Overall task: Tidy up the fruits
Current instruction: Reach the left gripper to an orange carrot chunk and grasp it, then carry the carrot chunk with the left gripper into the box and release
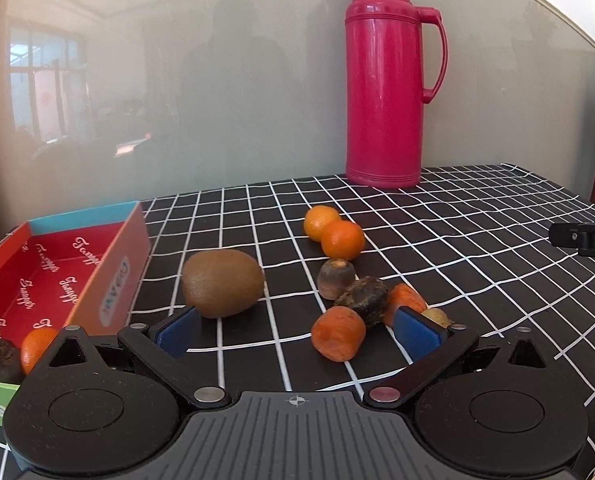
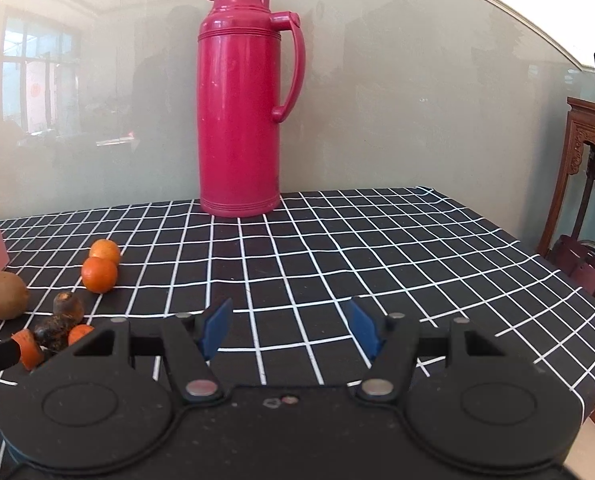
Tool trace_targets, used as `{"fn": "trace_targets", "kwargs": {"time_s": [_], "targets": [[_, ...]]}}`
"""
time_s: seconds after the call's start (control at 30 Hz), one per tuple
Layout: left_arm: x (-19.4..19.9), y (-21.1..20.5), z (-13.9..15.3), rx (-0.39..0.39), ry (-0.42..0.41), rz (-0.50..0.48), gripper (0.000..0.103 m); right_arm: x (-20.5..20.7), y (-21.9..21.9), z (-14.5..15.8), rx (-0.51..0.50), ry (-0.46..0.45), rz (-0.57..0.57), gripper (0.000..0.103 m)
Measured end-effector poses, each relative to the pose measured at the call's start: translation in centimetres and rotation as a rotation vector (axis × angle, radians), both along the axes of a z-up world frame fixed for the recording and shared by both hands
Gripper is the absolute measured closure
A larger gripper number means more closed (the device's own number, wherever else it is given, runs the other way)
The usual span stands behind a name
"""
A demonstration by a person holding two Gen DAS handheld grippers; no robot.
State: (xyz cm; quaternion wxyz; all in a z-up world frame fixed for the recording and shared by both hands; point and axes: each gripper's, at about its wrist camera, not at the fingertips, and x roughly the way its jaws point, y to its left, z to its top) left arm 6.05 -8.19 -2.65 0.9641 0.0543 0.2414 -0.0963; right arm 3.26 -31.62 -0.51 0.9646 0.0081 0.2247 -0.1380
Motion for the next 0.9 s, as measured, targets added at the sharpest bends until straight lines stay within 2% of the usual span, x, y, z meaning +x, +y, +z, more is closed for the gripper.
{"fn": "trace_targets", "kwargs": {"time_s": [0.1,0.23,0.3,0.4,0.47,0.57,0.63,0.9], "targets": [[0.5,-0.7,-0.3,-0.002,0.020,-0.009,0.012,0.0,-1.0,-0.2,0.005,0.010,-0.036,0.040],[0.9,-1.4,-0.7,-0.003,0.043,-0.014,0.015,-0.2,-2.3,-0.5,0.011,0.021,-0.071,0.040],[1.1,-1.7,-0.9,-0.004,0.050,-0.014,0.019,-0.3,-2.8,-0.6,0.009,0.025,-0.083,0.040],[1.7,-2.0,-1.2,-0.010,0.078,-0.015,0.032,-0.6,-3.4,-0.7,0.008,0.029,-0.095,0.040],[2.0,-2.3,-1.4,-0.009,0.096,-0.013,0.047,-0.8,-3.7,-0.8,0.011,0.030,-0.104,0.040],[2.2,-2.4,-1.6,-0.010,0.114,-0.020,0.065,-1.0,-4.3,-0.9,0.013,0.032,-0.115,0.040],[2.1,-2.3,-1.6,-0.015,0.114,-0.022,0.069,-1.2,-4.5,-1.0,0.015,0.035,-0.121,0.040],[1.5,-1.9,-1.1,-0.016,0.101,-0.018,0.069,-1.0,-4.4,-0.9,0.024,0.030,-0.122,0.040]]}}
